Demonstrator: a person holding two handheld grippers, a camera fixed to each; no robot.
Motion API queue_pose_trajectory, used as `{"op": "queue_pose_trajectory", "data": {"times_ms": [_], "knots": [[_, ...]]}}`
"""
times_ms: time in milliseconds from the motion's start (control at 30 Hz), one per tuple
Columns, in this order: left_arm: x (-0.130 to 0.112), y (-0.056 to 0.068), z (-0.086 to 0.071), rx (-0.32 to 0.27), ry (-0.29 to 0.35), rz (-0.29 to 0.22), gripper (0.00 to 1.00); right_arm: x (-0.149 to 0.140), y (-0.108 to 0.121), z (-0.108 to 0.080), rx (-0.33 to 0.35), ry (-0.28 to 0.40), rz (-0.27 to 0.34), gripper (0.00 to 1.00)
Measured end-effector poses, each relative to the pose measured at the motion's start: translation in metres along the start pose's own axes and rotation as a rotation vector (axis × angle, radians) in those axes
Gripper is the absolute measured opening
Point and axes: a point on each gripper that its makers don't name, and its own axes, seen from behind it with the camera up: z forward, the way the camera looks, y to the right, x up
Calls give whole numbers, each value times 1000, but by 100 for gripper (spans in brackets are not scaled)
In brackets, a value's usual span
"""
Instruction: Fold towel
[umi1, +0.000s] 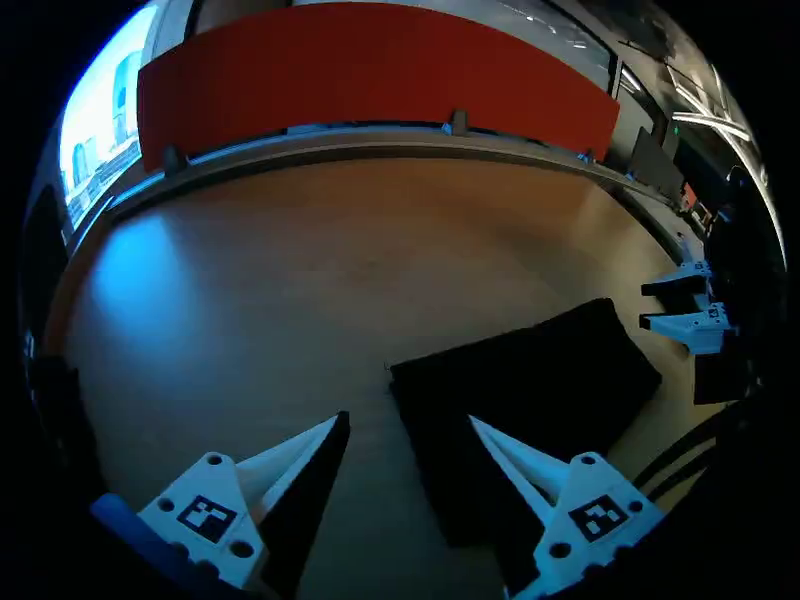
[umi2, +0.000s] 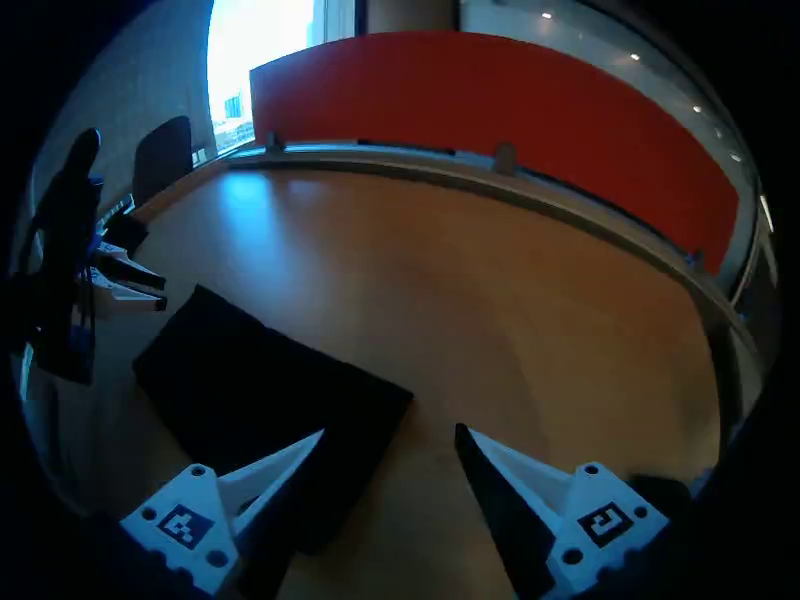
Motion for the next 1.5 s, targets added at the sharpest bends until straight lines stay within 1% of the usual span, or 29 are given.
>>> {"op": "queue_pose_trajectory", "data": {"times_ms": [67, 400, 867, 1233, 1500], "knots": [[-1, 1, -1, -3, 0, -4, 81, 1, -2, -1, 5, 2, -2, 98], [-3, 3, -7, -7, 2, -9, 87, 0, -9, -7, 18, 4, -8, 98], [-9, 2, -19, 2, 6, -20, 87, -9, -13, -17, 25, 3, -9, 98], [-21, 3, -34, 20, 17, -11, 87, -18, -22, -28, 36, 5, -9, 98], [-32, 6, -47, 33, 21, -24, 87, -28, -29, -40, 42, 9, -1, 98]]}}
